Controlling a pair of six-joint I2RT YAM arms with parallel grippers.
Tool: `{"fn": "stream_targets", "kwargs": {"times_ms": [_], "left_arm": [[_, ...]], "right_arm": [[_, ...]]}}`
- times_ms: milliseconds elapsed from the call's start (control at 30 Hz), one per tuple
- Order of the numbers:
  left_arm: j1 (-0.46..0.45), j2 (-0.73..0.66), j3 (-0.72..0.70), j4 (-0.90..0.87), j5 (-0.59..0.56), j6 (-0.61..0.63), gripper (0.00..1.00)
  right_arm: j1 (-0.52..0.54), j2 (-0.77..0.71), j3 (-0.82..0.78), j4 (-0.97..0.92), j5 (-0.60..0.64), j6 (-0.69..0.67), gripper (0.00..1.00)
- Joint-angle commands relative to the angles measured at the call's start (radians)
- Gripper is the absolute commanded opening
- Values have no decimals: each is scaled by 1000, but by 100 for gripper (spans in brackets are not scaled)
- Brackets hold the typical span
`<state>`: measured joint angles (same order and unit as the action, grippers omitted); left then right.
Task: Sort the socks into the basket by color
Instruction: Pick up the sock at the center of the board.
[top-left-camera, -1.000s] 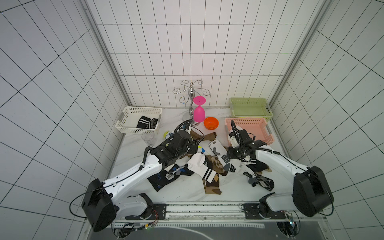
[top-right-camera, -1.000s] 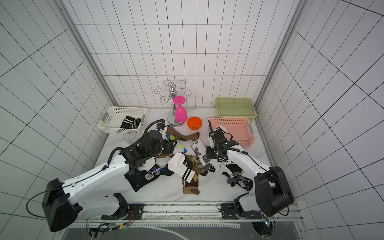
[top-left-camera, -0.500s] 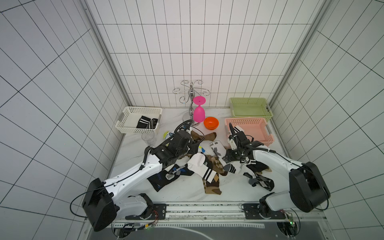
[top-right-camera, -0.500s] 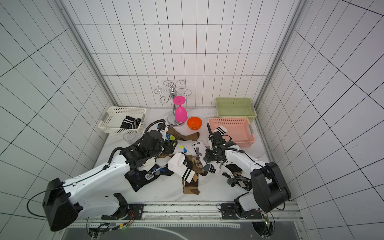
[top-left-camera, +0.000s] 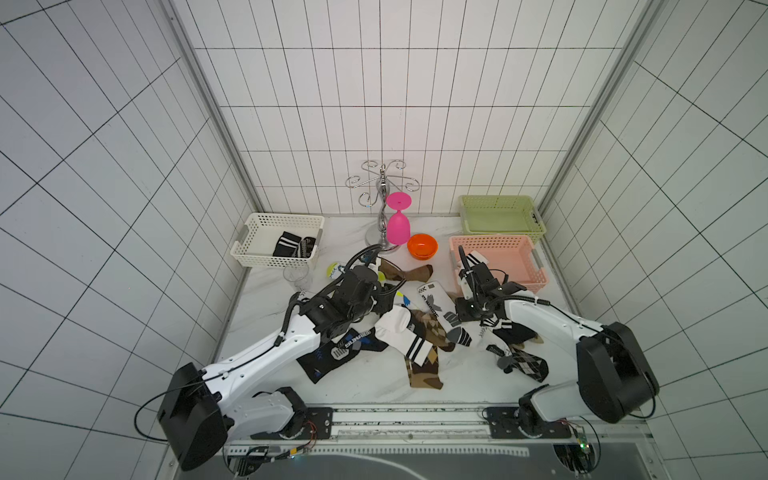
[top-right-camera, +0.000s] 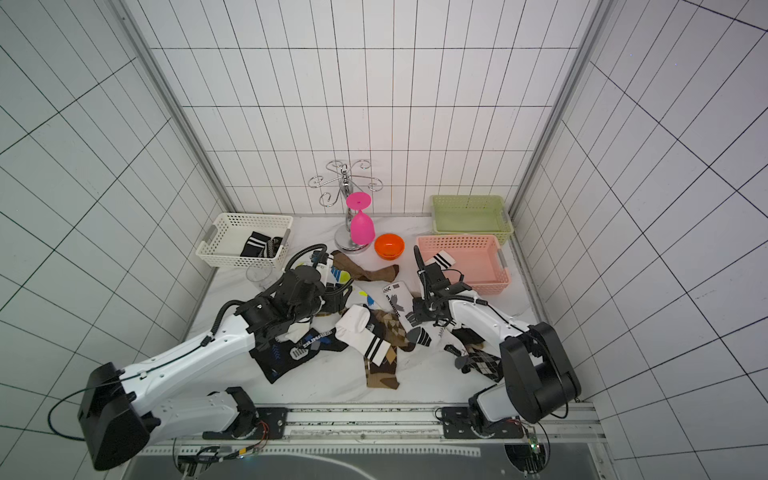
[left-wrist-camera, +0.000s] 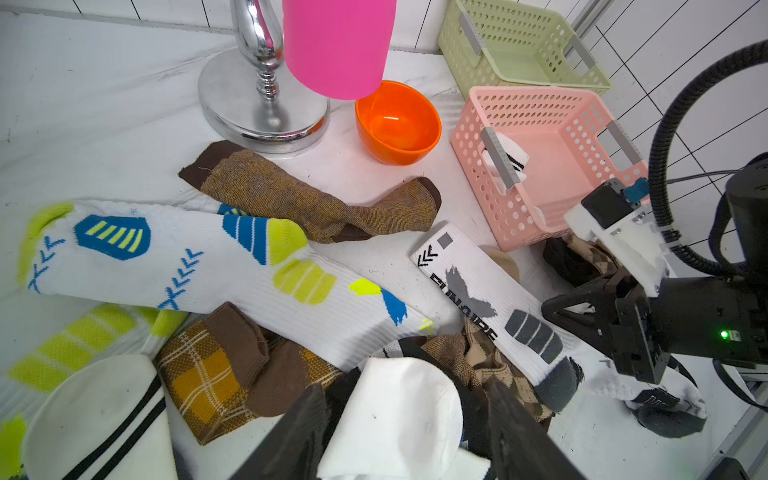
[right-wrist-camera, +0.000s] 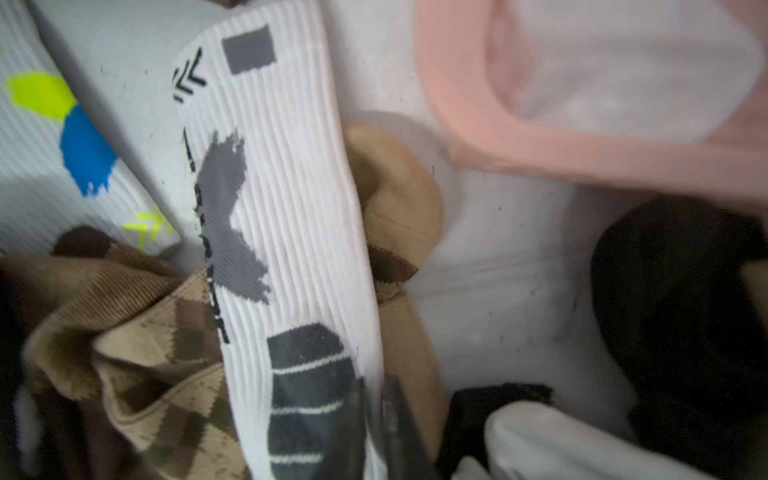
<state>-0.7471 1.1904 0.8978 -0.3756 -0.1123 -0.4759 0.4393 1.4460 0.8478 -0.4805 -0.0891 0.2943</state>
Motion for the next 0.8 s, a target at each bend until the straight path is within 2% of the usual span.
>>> {"fn": "stream_targets", "kwargs": {"times_ms": [0,200,533,767], "left_arm": [[-1,-9,-17,33,-18,-14,64],[-2,-1,-13,36,-20,-22,64],[-3,-16,-4,24,-41,-27,64],[-2,-18,-2,24,-42,-24,64]], "right_arm": [[10,-26,-24,-30,-14,-17,0],[9,-98,28,-73,-26,-23,0],[9,-235,123,-120,-133,-24,0],[-2,-266,218,-138,-156,-17,0]]}}
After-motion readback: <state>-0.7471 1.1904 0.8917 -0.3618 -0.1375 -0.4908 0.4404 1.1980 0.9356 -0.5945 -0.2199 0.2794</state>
